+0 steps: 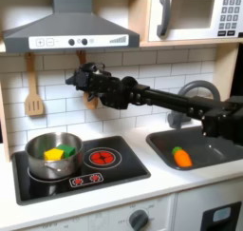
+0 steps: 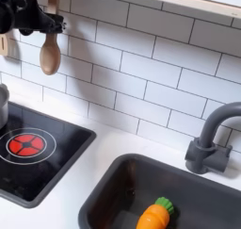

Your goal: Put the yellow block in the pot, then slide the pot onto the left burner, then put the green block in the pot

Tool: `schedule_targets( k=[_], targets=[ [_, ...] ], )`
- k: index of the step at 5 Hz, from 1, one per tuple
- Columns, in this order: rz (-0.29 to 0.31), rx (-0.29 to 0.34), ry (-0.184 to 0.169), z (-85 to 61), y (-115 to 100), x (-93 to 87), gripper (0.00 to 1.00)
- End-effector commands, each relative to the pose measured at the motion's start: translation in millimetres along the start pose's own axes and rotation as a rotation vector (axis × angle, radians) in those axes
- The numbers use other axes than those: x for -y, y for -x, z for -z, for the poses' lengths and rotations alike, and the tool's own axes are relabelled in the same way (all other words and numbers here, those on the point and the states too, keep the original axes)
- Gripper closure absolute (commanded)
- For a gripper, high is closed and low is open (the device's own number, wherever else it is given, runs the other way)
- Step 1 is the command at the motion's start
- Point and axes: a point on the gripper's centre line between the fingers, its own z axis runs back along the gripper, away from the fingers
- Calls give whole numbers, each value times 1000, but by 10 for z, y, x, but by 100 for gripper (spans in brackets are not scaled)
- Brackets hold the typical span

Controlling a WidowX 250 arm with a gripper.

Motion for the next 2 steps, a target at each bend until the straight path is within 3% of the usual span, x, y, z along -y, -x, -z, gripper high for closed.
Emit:
schedule_targets(
  k=[1,2],
  targets=[
    [2,-1,-12,-114,6,-47,100],
    [2,-2,-21,-154,30,-69,100]
  ],
)
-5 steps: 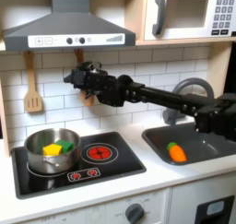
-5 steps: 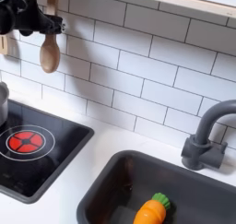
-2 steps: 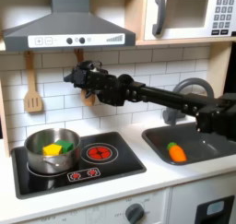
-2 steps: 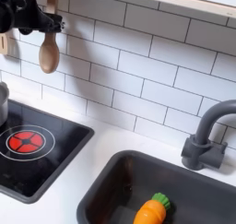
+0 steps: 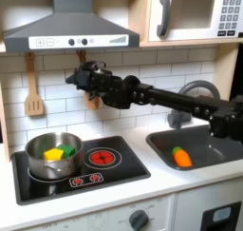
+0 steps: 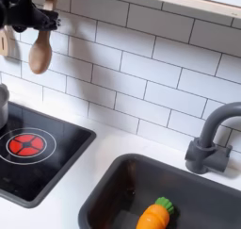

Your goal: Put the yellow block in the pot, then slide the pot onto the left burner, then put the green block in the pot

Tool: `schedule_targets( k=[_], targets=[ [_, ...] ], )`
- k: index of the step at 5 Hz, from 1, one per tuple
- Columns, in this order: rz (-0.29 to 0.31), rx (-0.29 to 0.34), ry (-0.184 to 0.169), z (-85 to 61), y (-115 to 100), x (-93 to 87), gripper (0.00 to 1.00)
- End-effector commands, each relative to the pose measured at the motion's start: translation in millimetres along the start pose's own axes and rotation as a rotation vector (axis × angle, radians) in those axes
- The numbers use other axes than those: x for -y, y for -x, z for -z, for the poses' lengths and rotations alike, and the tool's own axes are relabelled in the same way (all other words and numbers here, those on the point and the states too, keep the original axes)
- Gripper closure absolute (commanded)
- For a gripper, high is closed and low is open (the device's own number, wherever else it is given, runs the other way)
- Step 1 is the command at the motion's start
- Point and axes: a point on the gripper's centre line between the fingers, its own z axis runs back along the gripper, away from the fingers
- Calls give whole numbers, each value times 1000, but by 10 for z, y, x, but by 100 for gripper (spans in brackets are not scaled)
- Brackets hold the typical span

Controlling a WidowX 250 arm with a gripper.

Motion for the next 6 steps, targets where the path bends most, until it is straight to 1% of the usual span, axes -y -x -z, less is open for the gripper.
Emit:
schedule_targets(
  k=[1,2,3,4,5,6],
  targets=[
    [12,9,-9,-118,-28,5,100],
    [17,15,-3,-146,-40,43,100],
    [8,1,-19,-178,-6,13,100],
    [17,-10,-36,-290,-18,3,100],
    [29,-18,-83,-341,-9,-149,100],
    [23,-49,-145,-390,81,-340,100]
  ],
)
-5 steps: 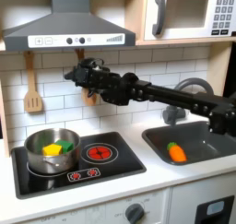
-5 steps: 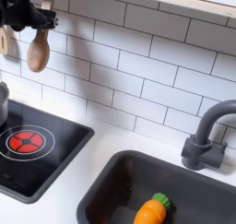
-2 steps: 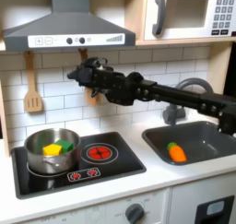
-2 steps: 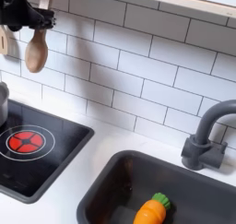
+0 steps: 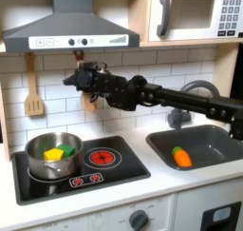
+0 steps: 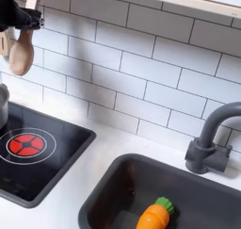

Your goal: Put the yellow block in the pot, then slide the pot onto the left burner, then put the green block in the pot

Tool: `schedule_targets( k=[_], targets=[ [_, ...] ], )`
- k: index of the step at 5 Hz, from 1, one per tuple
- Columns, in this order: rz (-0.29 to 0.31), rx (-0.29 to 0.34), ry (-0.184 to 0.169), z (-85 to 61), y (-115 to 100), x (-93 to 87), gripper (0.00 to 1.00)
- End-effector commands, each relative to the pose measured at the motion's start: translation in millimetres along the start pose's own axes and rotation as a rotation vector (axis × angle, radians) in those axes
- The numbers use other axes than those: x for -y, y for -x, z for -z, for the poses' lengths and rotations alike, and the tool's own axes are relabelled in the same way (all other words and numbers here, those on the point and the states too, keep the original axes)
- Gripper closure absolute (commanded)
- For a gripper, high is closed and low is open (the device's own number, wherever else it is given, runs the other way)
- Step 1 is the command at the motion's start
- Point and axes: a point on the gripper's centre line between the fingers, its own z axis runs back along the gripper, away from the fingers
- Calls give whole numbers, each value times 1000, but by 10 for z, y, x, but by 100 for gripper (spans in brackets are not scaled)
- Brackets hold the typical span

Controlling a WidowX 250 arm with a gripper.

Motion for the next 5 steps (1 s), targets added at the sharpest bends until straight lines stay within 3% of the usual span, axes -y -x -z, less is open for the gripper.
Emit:
schedule_targets(
  k=[1,5],
  targets=[
    [7,-29,-97,-81,88,-287,100],
    [0,-25,-203,-25,106,-518,100]
  ],
)
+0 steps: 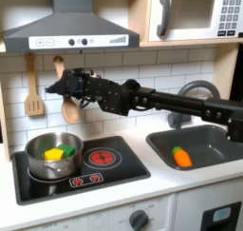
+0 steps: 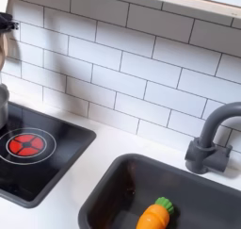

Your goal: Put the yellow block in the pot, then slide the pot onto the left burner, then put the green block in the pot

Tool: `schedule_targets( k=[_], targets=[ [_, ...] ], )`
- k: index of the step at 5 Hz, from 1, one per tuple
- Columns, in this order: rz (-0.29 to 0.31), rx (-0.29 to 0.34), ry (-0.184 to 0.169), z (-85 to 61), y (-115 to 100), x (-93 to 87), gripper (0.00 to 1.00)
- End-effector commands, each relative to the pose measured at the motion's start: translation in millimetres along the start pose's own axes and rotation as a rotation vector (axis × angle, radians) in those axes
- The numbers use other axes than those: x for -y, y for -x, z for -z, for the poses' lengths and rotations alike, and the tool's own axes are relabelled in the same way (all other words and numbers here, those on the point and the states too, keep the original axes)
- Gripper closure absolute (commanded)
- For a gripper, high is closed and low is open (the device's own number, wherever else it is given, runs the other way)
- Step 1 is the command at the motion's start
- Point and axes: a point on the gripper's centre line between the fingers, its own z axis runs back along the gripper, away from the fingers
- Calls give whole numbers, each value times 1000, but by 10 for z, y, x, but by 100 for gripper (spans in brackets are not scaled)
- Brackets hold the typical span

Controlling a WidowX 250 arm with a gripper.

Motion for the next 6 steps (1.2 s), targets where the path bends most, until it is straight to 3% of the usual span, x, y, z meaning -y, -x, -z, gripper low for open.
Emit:
schedule_targets(
  k=[1,4,5,6],
  targets=[
    [-14,11,-56,41,-14,-142,100],
    [11,22,-117,-30,69,-355,100],
    [28,41,-123,12,132,-371,100],
    [14,75,-160,79,149,-404,100]
  ],
)
